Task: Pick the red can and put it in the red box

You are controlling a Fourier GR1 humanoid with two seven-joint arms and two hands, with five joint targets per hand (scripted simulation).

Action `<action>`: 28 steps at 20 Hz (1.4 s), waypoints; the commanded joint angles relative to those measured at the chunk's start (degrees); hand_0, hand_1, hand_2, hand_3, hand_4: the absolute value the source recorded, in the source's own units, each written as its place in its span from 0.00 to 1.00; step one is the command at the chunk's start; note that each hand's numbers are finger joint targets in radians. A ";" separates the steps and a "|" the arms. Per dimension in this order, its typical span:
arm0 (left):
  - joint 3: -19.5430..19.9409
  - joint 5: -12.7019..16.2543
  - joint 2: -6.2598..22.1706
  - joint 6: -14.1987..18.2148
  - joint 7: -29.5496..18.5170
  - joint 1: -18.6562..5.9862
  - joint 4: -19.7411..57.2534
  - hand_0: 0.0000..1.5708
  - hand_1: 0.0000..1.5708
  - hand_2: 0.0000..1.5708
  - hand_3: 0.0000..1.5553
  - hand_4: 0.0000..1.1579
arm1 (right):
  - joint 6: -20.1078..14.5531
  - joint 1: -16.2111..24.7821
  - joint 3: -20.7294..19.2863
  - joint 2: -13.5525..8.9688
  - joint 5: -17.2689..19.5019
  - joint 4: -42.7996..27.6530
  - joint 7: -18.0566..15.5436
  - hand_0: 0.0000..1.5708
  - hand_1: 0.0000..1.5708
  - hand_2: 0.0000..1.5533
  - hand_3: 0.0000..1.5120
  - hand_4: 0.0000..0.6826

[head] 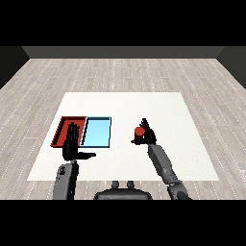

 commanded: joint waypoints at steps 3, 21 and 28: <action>-0.05 0.92 0.75 -0.75 2.06 1.61 -3.29 0.00 0.00 0.00 0.00 0.00 | -3.70 -1.06 5.29 0.37 -3.03 4.22 -5.08 0.00 0.00 0.00 0.00 0.00; -1.53 -0.15 -1.14 1.60 1.98 -1.25 -1.43 0.00 0.00 0.00 0.00 0.00 | -14.07 -11.33 1.57 -0.03 3.89 14.41 0.40 0.98 0.98 0.95 0.94 0.84; 0.64 0.02 -0.17 1.60 -0.31 -2.29 1.74 0.00 0.00 0.00 0.00 0.00 | -15.46 -10.28 3.38 0.17 5.70 15.62 0.55 0.97 0.97 0.95 0.93 0.80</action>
